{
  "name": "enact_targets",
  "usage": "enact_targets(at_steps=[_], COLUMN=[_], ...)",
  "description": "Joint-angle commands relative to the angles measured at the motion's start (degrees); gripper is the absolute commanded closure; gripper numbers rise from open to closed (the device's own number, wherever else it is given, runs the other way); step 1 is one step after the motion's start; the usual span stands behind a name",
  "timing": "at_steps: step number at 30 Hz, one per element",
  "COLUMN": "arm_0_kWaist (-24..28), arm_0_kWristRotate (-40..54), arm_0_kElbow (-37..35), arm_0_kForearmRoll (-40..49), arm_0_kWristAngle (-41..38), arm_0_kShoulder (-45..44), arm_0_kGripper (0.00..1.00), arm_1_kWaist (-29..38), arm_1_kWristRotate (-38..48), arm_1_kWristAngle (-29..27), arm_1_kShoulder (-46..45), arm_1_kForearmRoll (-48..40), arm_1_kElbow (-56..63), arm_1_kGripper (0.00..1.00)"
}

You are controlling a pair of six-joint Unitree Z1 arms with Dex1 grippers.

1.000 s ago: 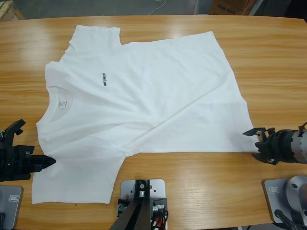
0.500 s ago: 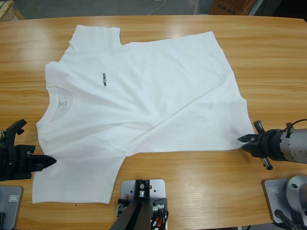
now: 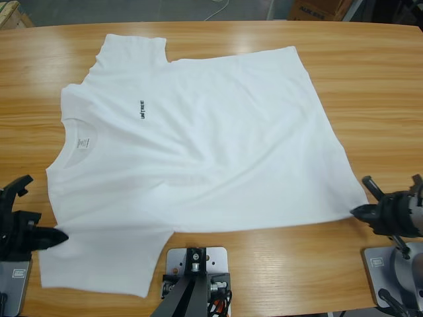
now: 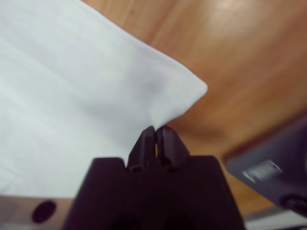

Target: Fold clothes

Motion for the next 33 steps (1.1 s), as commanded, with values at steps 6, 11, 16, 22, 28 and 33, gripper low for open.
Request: enact_targets(at_steps=[6, 11, 16, 22, 28, 33], arm_0_kWaist=[5.6, 15.3, 20.7, 23.9, 25.3, 25.4], arm_0_kWristRotate=[-0.2, 5.1, 7.4, 9.1, 11.0, 11.6], arm_0_kElbow=[-8.8, -14.2, -15.3, -18.0, -22.2, -24.0], arm_0_kForearmRoll=[6.4, 6.0, 4.4, 2.5, 0.1, -0.5], arm_0_kWristAngle=[-1.8, -1.5, -1.5, -1.5, -1.5, -1.8], arm_0_kShoulder=[-0.4, 3.8, 7.0, 9.3, 13.0, 16.6], arm_0_kGripper=[1.0, 1.0, 1.0, 1.0, 1.0, 1.0], arm_1_kWaist=[3.4, -2.7, -10.5, -16.2, -18.9, -21.2], arm_1_kWristRotate=[-7.0, -13.2, -20.3, -26.3, -29.9, -34.2], arm_1_kWristAngle=[0.3, -0.1, 0.8, 1.9, 3.9, 4.9], arm_1_kShoulder=[1.1, 4.6, 6.0, 9.0, 15.6, 19.8], arm_1_kForearmRoll=[-1.9, -11.1, -19.2, -25.9, -33.0, -37.6], arm_1_kElbow=[-9.2, -9.1, -8.9, -10.4, -11.3, -13.2], arm_1_kGripper=[1.0, 1.0, 1.0, 1.0, 1.0, 1.0])
